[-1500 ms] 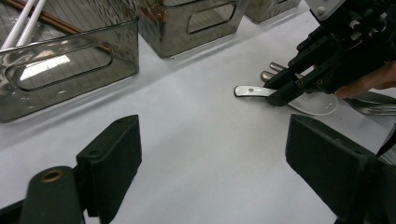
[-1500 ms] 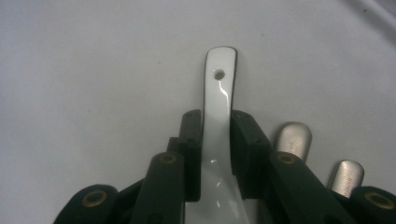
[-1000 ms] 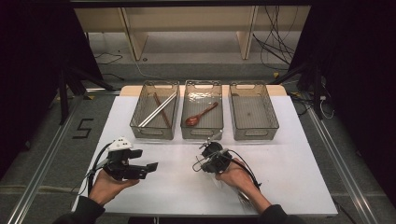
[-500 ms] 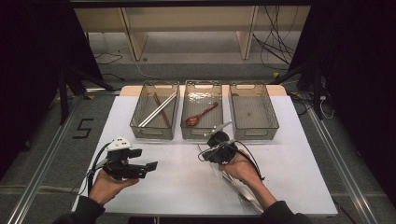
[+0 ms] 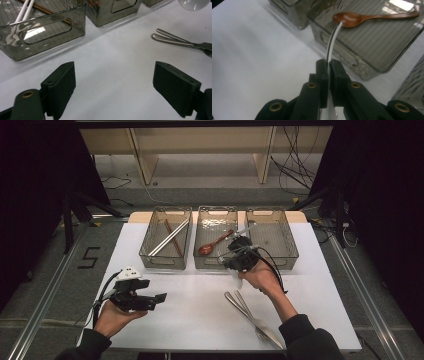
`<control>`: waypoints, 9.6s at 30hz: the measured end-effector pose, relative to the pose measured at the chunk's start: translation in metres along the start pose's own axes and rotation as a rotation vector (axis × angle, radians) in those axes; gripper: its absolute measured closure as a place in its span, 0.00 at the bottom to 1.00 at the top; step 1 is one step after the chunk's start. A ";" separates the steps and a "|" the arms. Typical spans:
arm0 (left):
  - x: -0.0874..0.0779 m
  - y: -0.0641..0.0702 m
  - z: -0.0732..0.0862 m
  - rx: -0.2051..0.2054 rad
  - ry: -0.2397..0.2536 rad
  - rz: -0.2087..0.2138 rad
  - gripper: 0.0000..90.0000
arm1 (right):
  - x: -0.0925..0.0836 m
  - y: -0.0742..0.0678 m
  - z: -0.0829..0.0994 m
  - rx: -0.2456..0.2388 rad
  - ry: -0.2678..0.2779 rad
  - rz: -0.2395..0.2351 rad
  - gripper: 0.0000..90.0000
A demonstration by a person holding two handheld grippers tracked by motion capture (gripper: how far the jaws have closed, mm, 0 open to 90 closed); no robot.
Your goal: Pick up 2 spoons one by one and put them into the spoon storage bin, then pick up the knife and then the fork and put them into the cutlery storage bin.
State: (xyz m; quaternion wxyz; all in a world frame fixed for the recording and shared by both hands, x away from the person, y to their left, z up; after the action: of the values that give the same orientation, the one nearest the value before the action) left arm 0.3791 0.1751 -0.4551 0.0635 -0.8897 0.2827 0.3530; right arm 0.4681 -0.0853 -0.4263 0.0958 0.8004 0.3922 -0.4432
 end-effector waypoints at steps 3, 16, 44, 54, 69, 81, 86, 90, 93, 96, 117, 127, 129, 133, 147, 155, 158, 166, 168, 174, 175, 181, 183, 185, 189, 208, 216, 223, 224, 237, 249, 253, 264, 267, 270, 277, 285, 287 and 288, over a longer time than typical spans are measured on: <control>0.000 0.000 0.001 0.004 -0.012 -0.002 0.20 | -0.003 0.005 -0.010 0.007 0.014 0.008 0.96; -0.005 0.001 0.000 -0.012 0.013 -0.010 0.20 | -0.011 0.022 -0.052 0.028 0.057 0.057 0.96; -0.006 0.002 -0.001 -0.020 0.020 0.000 0.19 | 0.022 0.066 -0.081 0.098 0.060 0.178 0.96; -0.006 0.002 -0.001 -0.017 0.022 0.008 0.19 | 0.035 0.074 -0.081 0.118 0.054 0.208 0.92; -0.006 0.001 -0.001 -0.032 0.027 0.006 0.18 | 0.007 0.045 -0.051 0.038 0.029 0.082 0.46; -0.005 0.001 -0.003 -0.034 0.032 0.006 0.18 | -0.020 0.024 0.011 0.027 0.019 0.016 0.38; -0.006 0.002 -0.003 -0.037 0.040 0.008 0.18 | -0.017 0.012 0.033 0.015 -0.004 -0.019 0.37; -0.006 0.002 -0.003 -0.041 0.046 0.008 0.17 | -0.013 0.002 0.047 0.005 -0.013 -0.047 0.36; -0.006 0.001 -0.004 -0.044 0.047 0.009 0.17 | -0.013 -0.004 0.056 0.003 -0.011 -0.064 0.36; -0.006 0.001 -0.004 -0.040 0.047 0.010 0.17 | -0.013 -0.007 0.062 -0.003 -0.024 -0.072 0.36; -0.007 0.001 -0.003 -0.034 0.050 0.008 0.17 | -0.006 -0.017 0.084 -0.020 -0.098 -0.078 0.35; -0.008 0.001 -0.002 -0.034 0.050 0.004 0.17 | 0.005 -0.021 0.099 -0.031 -0.168 -0.086 0.36; -0.008 0.001 -0.002 -0.034 0.051 0.003 0.17 | 0.007 -0.021 0.101 -0.034 -0.182 -0.092 0.36; -0.008 0.001 -0.002 -0.032 0.050 0.003 0.17 | 0.009 -0.023 0.105 -0.037 -0.192 -0.099 0.34; -0.008 0.001 -0.002 -0.032 0.047 0.001 0.17 | 0.016 -0.027 0.114 -0.052 -0.258 -0.108 0.34; -0.009 0.000 -0.001 -0.036 0.044 -0.003 0.17 | 0.019 -0.025 0.118 -0.067 -0.299 -0.093 0.41; -0.009 0.000 -0.001 -0.032 0.044 -0.003 0.17 | 0.020 -0.025 0.119 -0.073 -0.313 -0.090 0.44; -0.010 0.000 0.000 -0.034 0.045 -0.002 0.17 | 0.022 -0.024 0.123 -0.089 -0.353 -0.072 0.55; -0.010 0.000 0.000 -0.033 0.047 -0.004 0.17 | 0.024 -0.024 0.124 -0.097 -0.368 -0.064 0.58; -0.010 0.000 0.000 -0.031 0.042 -0.004 0.17 | 0.028 -0.024 0.126 -0.121 -0.388 -0.049 0.65; -0.010 0.000 0.000 -0.032 0.043 -0.003 0.17 | 0.028 -0.023 0.127 -0.121 -0.392 -0.042 0.66; -0.011 0.001 0.000 -0.033 0.044 -0.005 0.17 | 0.028 -0.021 0.128 -0.117 -0.397 -0.035 0.70; -0.011 0.000 0.001 -0.033 0.045 -0.005 0.17 | 0.029 -0.020 0.128 -0.118 -0.399 -0.034 0.71; -0.011 0.000 0.002 -0.032 0.042 -0.007 0.17 | 0.029 -0.020 0.127 -0.119 -0.409 -0.027 0.73; -0.012 0.000 0.003 -0.033 0.041 -0.005 0.17 | 0.029 -0.020 0.127 -0.115 -0.418 -0.025 0.74; -0.011 0.001 0.005 -0.024 0.028 -0.001 0.17 | 0.029 -0.022 0.136 -0.179 -0.516 0.008 0.85; -0.012 0.001 0.005 -0.026 0.036 -0.005 0.17 | 0.029 -0.022 0.137 -0.221 -0.514 0.006 0.89; -0.012 0.001 0.004 -0.021 0.036 -0.005 0.17 | 0.028 -0.023 0.136 -0.240 -0.515 -0.001 0.90; -0.012 0.001 0.004 -0.022 0.037 -0.005 0.17 | 0.028 -0.023 0.136 -0.243 -0.515 -0.003 0.90; -0.012 0.000 0.004 -0.020 0.038 -0.006 0.17 | 0.025 -0.023 0.133 -0.238 -0.483 -0.018 0.90; -0.012 0.000 0.004 -0.021 0.037 -0.006 0.17 | 0.008 -0.014 0.118 -0.170 -0.372 -0.014 0.90; -0.012 0.000 0.004 -0.023 0.039 -0.005 0.17 | 0.001 -0.010 0.110 -0.156 -0.328 -0.020 0.90; -0.012 -0.001 0.004 -0.029 0.037 -0.009 0.17 | -0.028 0.019 0.081 -0.069 -0.162 0.004 0.90; -0.012 -0.001 0.004 -0.033 0.039 -0.010 0.17 | -0.035 0.031 0.070 -0.044 -0.116 0.020 0.90; -0.012 -0.001 0.004 -0.034 0.040 -0.009 0.17 | -0.043 0.042 0.057 -0.026 -0.079 0.043 0.90; -0.012 -0.001 0.004 -0.035 0.040 -0.009 0.17 | -0.065 0.068 0.022 0.027 0.023 0.106 0.90; -0.013 -0.002 0.004 -0.038 0.046 -0.011 0.17 | -0.075 0.091 -0.007 0.076 0.089 0.164 0.90; -0.013 -0.002 0.003 -0.051 0.050 -0.001 0.17 | -0.076 0.097 -0.013 0.087 0.100 0.174 0.90; -0.013 -0.001 0.003 -0.054 0.052 0.002 0.17 | -0.077 0.099 -0.016 0.090 0.104 0.181 0.90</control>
State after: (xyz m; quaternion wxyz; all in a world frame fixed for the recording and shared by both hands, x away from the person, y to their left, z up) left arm 0.3707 0.1830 -0.4485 0.0316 -0.8997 0.2754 0.3372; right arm 0.5260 -0.1859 -0.3762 0.0786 0.8579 0.3025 -0.4079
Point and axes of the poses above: each handheld gripper's, and its own axes: x roughly forward along the jaws, z roughly out of its underside, y roughly to its right, the point moved 7 cm from there along x, roughly forward along the jaws, and after that the axes turned 6 degrees about -z, right-handed, at the moved point
